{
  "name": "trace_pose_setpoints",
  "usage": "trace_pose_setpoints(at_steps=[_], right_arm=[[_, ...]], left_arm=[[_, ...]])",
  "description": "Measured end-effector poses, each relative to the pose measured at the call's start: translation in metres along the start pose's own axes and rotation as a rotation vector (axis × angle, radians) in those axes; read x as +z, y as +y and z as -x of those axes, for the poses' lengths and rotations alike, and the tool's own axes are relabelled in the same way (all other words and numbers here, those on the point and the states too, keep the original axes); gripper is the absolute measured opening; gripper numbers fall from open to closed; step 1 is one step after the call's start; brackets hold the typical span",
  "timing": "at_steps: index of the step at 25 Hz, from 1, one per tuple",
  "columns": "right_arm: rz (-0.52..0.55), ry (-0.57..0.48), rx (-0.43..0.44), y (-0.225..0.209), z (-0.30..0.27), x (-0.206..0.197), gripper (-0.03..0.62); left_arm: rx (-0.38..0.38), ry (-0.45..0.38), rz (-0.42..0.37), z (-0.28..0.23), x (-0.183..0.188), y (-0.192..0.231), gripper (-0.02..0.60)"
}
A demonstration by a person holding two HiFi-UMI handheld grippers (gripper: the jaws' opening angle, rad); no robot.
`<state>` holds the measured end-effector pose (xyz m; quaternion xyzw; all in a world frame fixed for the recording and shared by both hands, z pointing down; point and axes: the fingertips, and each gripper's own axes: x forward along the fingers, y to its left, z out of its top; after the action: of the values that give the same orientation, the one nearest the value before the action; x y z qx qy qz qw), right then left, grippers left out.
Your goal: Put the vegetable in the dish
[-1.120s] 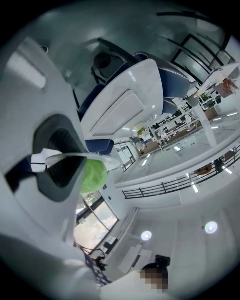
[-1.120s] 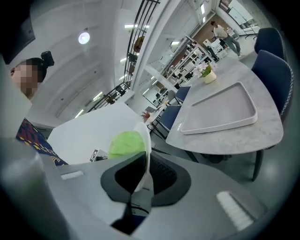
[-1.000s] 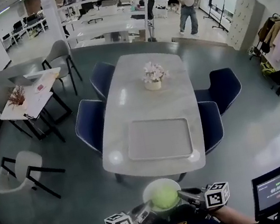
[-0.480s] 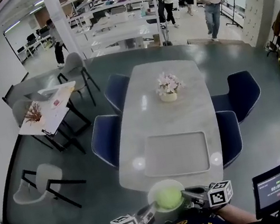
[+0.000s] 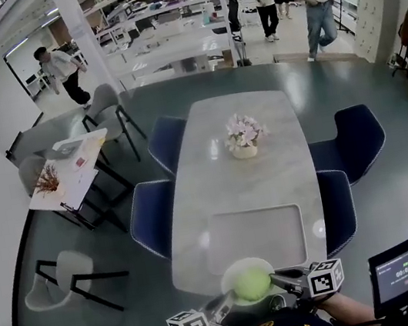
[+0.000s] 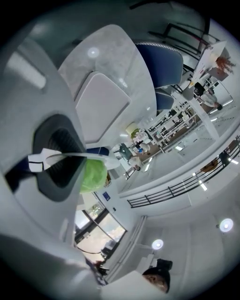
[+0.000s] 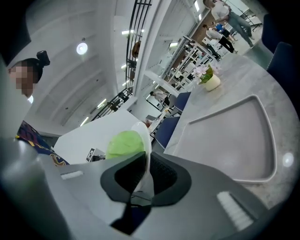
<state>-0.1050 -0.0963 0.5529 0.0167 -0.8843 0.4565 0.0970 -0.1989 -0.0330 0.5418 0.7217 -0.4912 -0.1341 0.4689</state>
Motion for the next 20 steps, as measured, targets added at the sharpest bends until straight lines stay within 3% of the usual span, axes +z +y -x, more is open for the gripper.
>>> trace_pose_setpoints(at_steps=[8, 20], right_arm=[[-0.055, -0.089, -0.112, -0.035, -0.04, 0.018, 0.034], [-0.116, -0.241, -0.307, -0.05, -0.06, 0.057, 0.034]], left_arm=[[-0.08, 0.134, 0.011, -0.023, 0.04, 0.053, 0.012], [-0.221, 0.34, -0.016, -0.062, 0.097, 0.081, 0.014]])
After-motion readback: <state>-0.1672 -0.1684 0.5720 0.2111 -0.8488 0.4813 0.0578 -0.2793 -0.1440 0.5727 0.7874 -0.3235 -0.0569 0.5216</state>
